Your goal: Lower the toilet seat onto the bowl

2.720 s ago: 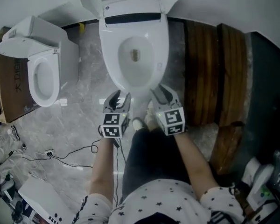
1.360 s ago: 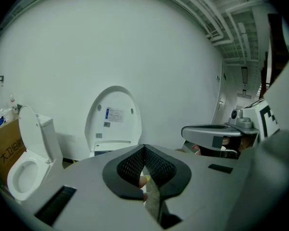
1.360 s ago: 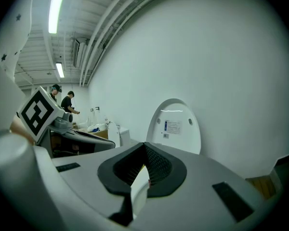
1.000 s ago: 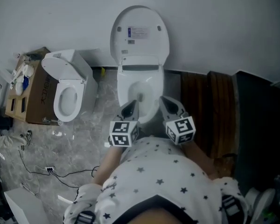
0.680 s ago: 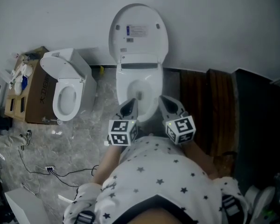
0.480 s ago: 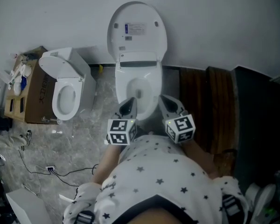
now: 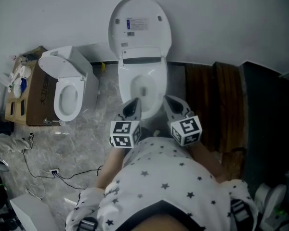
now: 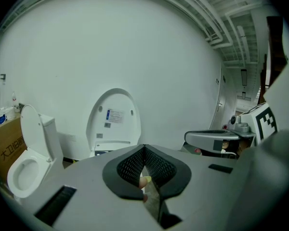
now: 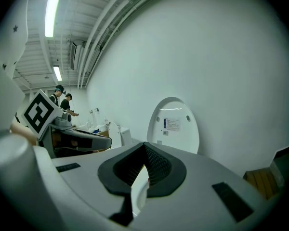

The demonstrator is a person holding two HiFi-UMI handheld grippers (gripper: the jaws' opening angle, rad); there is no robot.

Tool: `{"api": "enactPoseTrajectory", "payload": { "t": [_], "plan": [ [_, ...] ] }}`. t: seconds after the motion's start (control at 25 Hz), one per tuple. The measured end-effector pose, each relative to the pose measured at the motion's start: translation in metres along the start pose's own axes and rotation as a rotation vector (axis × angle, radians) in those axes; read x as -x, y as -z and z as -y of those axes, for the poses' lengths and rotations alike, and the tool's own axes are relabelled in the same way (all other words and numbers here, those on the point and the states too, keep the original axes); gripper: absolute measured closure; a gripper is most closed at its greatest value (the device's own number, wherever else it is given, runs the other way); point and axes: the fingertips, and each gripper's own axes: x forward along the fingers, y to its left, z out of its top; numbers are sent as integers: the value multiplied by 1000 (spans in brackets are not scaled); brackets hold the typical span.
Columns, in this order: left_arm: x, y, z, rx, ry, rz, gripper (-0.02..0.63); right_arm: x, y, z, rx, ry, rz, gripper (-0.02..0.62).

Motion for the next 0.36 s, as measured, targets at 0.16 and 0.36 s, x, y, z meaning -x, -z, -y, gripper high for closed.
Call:
{"api": "enactPoseTrajectory", "payload": {
  "t": [0.16, 0.36],
  "plan": [
    [-1, 5, 3, 6, 14, -20, 607, 1, 3, -1, -2, 0, -10, 591],
    [-2, 7, 5, 6, 20, -13, 607, 2, 8, 0, -2, -1, -13, 591]
  ]
}}
